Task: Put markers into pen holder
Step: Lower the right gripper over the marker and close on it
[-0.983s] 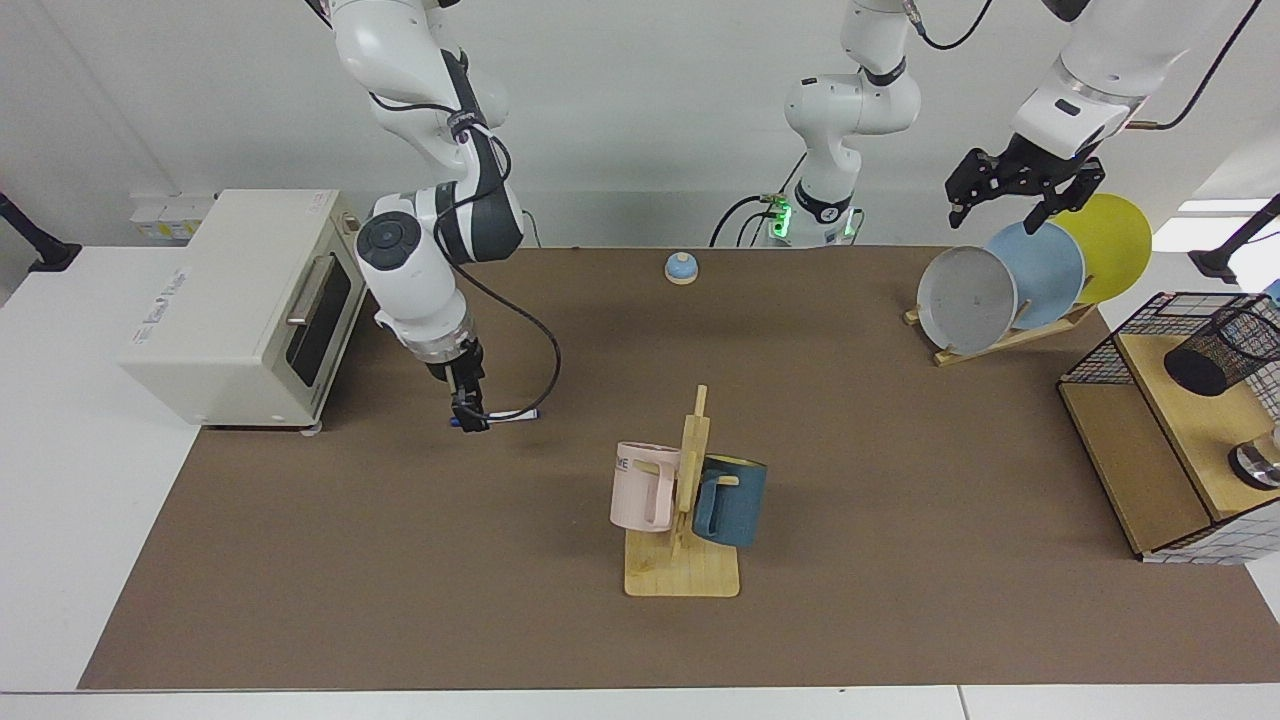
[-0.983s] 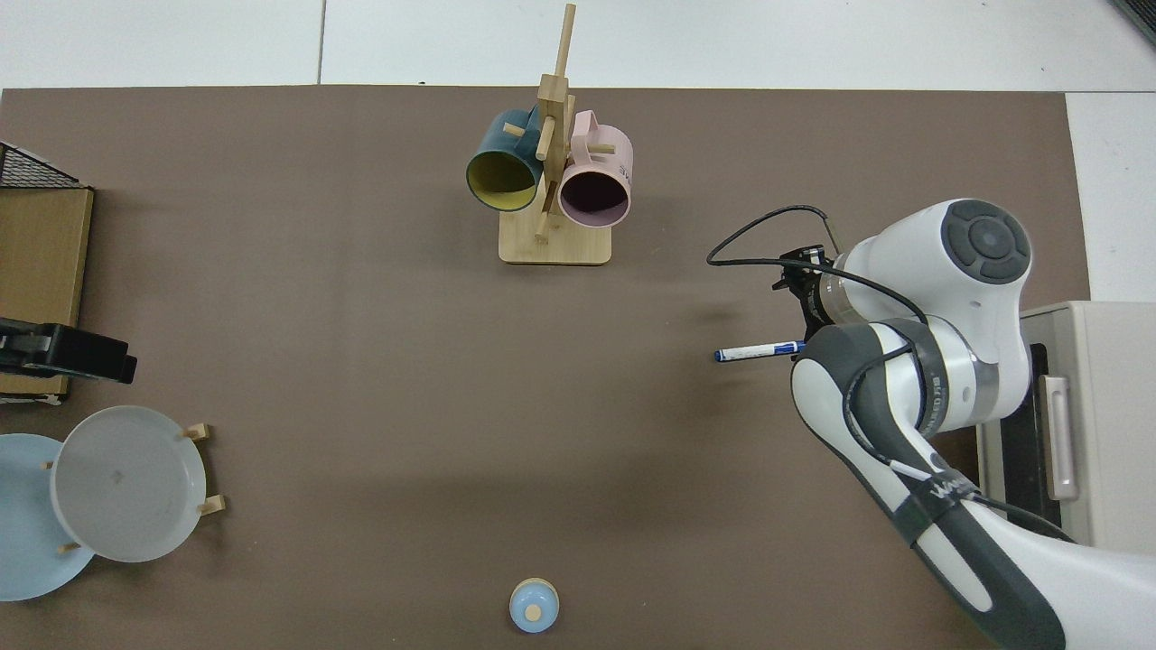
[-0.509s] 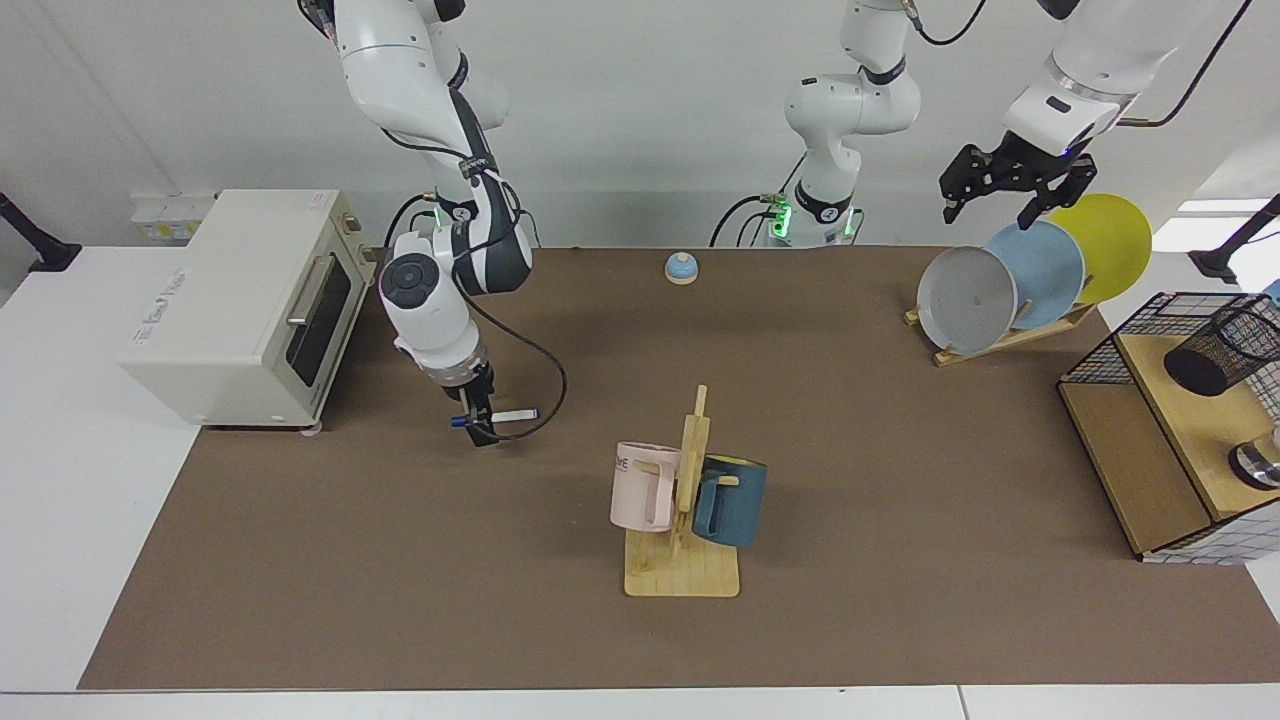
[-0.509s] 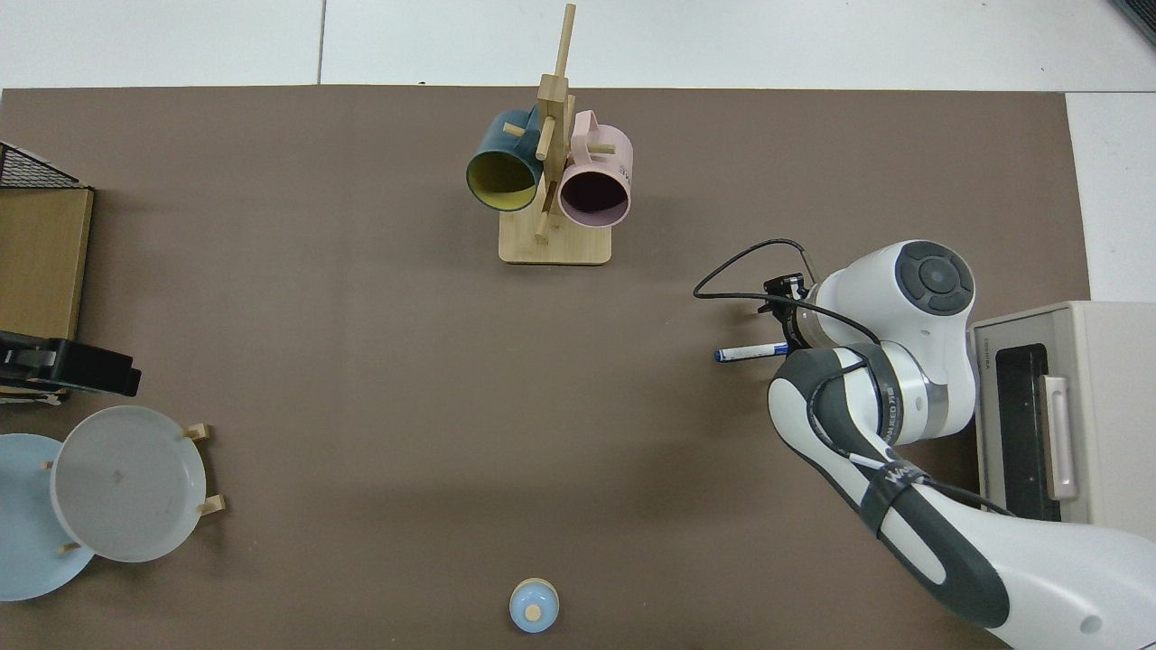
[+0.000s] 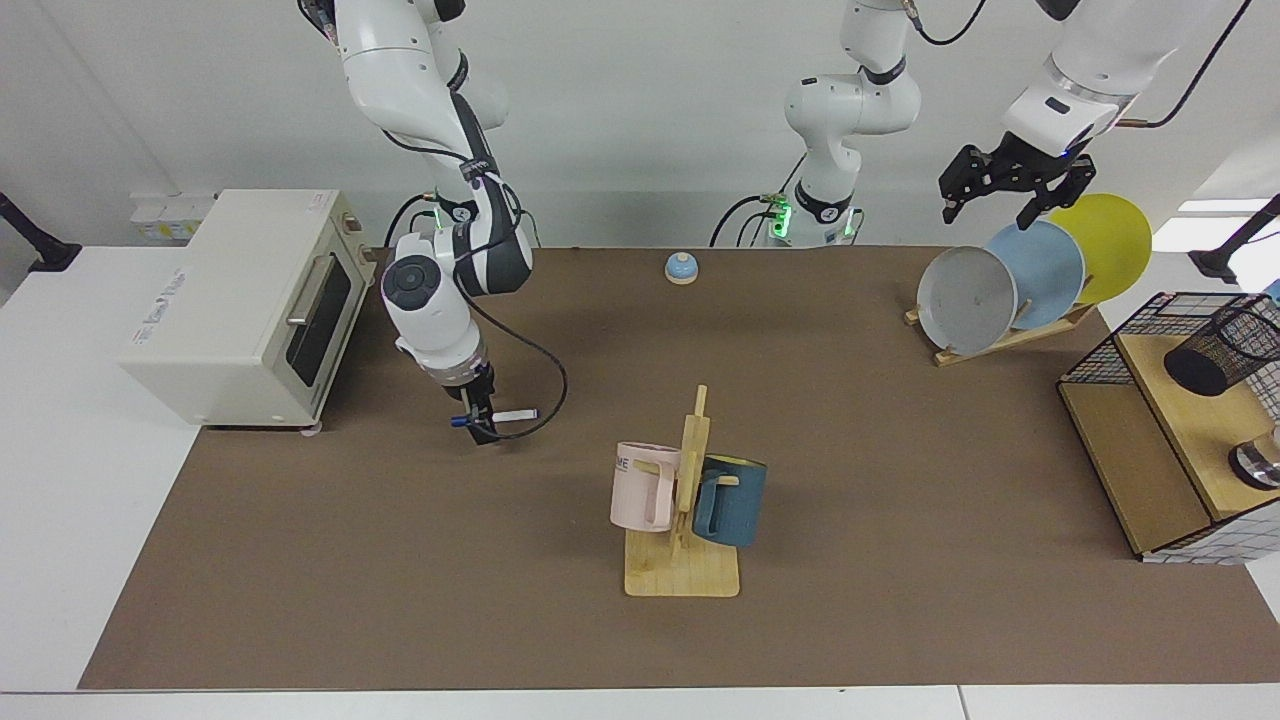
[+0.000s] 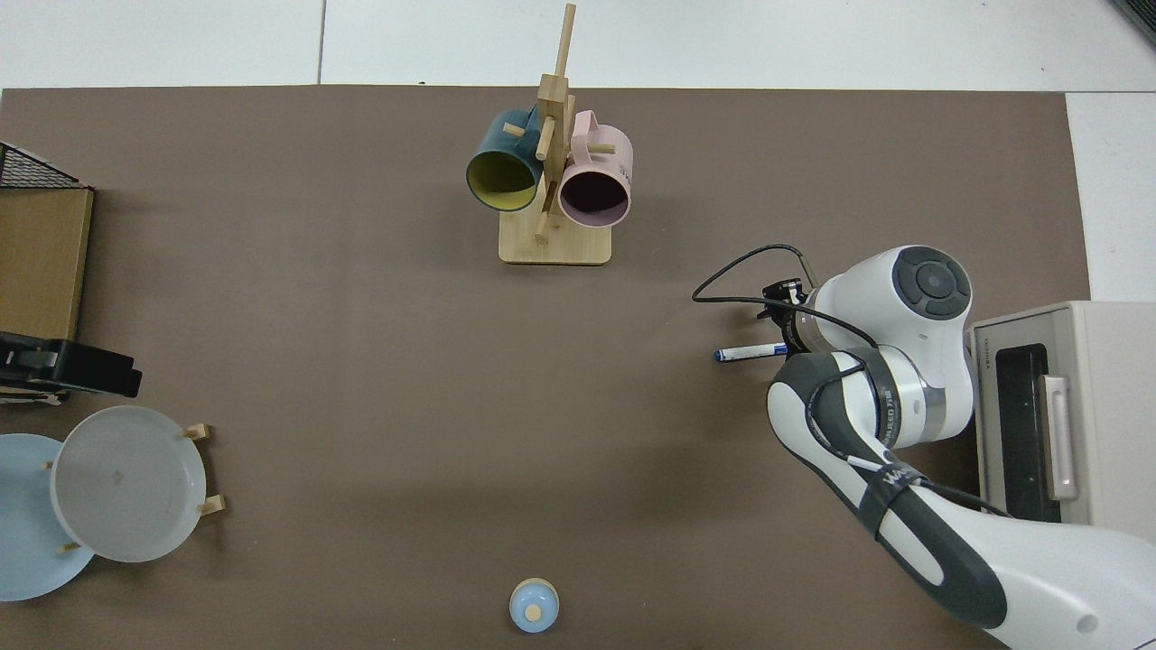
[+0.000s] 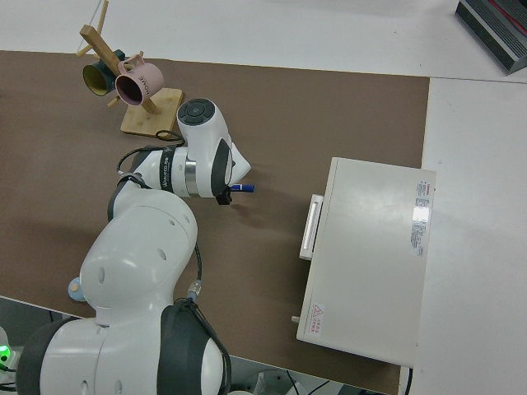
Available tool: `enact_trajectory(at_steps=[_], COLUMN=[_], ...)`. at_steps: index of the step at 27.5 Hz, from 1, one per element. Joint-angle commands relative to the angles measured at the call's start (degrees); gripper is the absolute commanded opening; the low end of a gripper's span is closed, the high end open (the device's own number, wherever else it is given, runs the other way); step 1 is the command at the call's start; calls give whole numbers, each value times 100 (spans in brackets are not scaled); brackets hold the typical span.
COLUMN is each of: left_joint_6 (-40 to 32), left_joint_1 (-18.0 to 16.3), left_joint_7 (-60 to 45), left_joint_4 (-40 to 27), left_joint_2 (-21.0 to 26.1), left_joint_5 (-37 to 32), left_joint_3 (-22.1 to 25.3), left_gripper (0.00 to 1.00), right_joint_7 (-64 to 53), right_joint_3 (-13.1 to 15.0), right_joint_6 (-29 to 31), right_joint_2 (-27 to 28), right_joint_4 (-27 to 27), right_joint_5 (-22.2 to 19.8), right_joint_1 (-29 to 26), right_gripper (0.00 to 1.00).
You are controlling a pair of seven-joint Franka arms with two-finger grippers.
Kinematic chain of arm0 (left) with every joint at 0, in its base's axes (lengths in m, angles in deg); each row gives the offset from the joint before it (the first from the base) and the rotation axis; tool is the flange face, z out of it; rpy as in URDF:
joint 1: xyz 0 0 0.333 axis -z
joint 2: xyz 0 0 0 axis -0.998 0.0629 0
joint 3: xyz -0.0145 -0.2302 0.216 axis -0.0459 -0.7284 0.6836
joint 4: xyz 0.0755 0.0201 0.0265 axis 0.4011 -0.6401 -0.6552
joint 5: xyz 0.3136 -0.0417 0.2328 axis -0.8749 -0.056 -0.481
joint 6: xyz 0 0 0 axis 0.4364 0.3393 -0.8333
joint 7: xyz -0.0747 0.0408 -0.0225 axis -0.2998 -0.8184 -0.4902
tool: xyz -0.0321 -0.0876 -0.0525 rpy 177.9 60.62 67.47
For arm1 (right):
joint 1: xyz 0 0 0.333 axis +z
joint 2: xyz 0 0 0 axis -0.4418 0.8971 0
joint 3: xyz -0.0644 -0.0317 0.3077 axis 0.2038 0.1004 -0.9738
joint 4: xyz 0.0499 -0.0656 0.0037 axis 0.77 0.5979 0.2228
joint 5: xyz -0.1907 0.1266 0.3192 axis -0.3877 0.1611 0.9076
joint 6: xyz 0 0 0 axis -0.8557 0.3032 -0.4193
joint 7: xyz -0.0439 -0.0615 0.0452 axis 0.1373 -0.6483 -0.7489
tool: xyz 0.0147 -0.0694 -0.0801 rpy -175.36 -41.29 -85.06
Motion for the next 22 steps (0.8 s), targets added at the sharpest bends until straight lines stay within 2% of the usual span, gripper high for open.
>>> enact_trajectory(at_steps=[1,5,8,13,17,22], left_joint_6=[43,43,43,43,43,43], left_joint_1=[17,17,17,17,17,8], left_joint_7=[50,50,50,41,32,6], left_joint_4=[-216,-216,-216,-216,-207,-190], left_joint_2=[-167,-167,-167,-167,-167,-167], left_joint_5=[58,58,58,58,58,58], left_joint_3=[16,16,16,16,16,16], left_gripper=[100,100,100,100,100,100], right_joint_7=[-222,-213,-204,-204,-195,-73], right_joint_3=[-55,-55,-55,-55,-55,-55], right_joint_6=[170,170,170,161,143,12], right_joint_2=[-65,-56,-56,-48,-56,-240], right_joint_4=[155,155,155,137,128,102], right_joint_5=[67,76,76,68,67,76], right_joint_1=[-120,-129,-216,-234,-234,-208], right_gripper=[83,49,38,12,0,0])
